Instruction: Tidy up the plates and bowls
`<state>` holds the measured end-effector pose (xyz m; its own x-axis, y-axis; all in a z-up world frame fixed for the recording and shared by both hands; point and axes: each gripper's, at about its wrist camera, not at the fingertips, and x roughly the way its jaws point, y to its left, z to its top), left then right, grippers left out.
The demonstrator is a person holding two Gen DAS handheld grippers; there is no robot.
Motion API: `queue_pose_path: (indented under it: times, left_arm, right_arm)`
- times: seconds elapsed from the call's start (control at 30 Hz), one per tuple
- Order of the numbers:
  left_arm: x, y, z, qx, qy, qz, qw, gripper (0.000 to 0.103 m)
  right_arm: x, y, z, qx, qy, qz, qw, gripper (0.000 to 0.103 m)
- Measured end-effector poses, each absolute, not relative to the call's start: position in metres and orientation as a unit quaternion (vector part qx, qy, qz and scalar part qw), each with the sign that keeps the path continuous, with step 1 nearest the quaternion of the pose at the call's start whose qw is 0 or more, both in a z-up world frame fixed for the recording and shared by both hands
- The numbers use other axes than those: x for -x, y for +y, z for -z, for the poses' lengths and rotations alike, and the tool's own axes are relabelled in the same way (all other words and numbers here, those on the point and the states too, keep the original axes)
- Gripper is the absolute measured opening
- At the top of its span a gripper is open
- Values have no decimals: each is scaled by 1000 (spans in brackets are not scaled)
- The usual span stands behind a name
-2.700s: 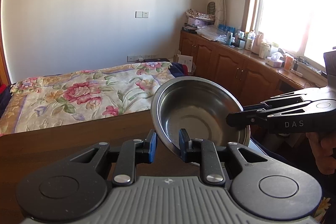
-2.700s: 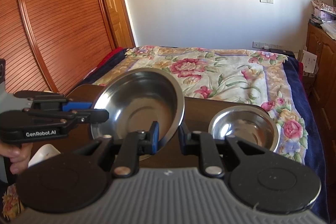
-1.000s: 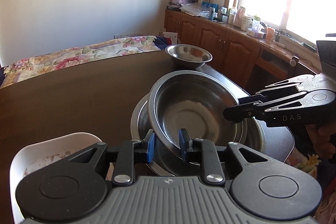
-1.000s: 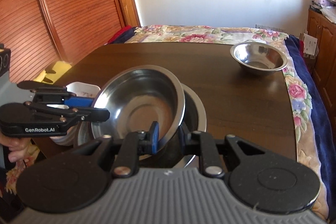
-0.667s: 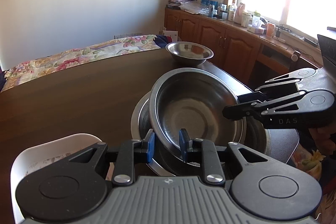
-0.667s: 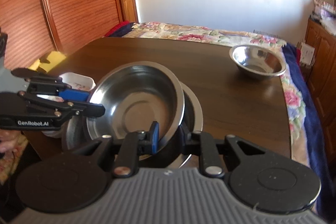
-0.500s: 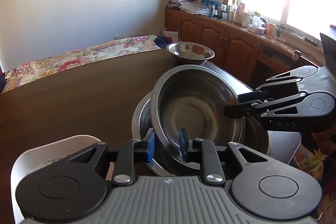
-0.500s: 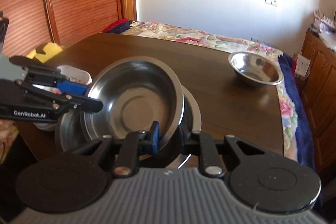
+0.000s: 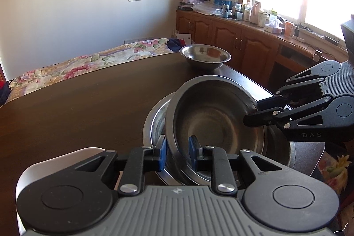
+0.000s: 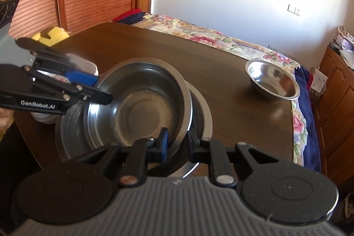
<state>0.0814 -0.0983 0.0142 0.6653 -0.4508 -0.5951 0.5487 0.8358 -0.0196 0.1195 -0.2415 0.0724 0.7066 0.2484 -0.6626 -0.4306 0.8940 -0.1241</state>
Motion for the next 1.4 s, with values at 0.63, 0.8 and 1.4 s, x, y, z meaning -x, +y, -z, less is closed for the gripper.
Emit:
queue_pose_path:
  times: [0.63,0.8,1.4]
  left_arm:
    - [-78,-87,-28,-52,280,266,921,25]
    - [-80,-87,-24,-56,284,266,919,25]
    - [-81,-89,-29,-62,279,262,922,25]
  right_arm:
    - [-126,-222,-73,202,348,-174,899,19]
    - [-129,-219,-72,213,348,-167,898,18]
    - [-132,-240,-76,126,309,-169,928,21]
